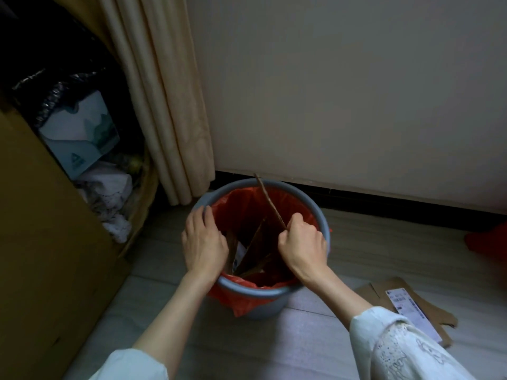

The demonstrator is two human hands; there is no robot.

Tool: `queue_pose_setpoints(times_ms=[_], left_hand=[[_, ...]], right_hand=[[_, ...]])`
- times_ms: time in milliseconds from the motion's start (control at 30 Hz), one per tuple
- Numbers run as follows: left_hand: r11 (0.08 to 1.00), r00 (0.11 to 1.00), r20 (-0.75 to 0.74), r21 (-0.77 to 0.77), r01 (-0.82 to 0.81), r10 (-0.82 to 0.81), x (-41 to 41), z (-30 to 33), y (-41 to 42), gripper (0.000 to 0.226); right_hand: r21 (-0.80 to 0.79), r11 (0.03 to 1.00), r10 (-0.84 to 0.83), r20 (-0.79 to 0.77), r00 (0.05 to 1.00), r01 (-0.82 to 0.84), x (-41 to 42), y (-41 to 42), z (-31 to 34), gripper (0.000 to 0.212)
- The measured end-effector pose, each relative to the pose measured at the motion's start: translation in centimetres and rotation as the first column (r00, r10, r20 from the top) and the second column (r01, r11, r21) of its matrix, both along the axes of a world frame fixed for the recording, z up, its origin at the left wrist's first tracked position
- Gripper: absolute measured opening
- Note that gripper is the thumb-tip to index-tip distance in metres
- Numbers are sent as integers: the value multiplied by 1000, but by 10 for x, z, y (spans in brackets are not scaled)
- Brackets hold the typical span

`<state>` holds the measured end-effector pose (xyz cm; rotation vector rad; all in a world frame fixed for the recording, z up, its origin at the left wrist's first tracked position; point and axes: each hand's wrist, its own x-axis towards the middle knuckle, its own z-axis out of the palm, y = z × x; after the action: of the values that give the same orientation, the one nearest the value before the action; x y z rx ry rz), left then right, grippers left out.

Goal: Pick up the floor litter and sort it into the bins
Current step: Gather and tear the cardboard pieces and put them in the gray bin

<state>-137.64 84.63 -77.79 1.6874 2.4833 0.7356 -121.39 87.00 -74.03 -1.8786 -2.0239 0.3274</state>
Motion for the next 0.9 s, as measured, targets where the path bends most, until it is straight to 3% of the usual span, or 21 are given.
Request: queue_pose_setpoints(times_ms=[167,300,400,567,767,900], left_hand=[[999,997,-80,-38,13,-16,-3,-1,0,63],[998,992,-128,-55,8,-15,-6,-3,-1,64],[998,992,-126,-60,9,-16,-4,-2,1,64],[998,993,-114,-62,8,-15,-5,-1,3,63],[999,996,-90,-54,8,-13,-2,-3,1,63],[999,997,-79,-39,15,-18,-3,-3,1,62]], right_hand=[[-105,990,-100,-58,993,94,1,18,-10,15],[-158,987,20,-30,999,-24,-3,21,-16,18],[-200,976,106,72,992,-90,-2,25,-18,31],[-223,975,4,53,999,8,2,33,-16,20],[-282,959,-7,64,998,25,-9,30,-22,29],[-230,973,-6,42,999,16,-9,34,-20,27]])
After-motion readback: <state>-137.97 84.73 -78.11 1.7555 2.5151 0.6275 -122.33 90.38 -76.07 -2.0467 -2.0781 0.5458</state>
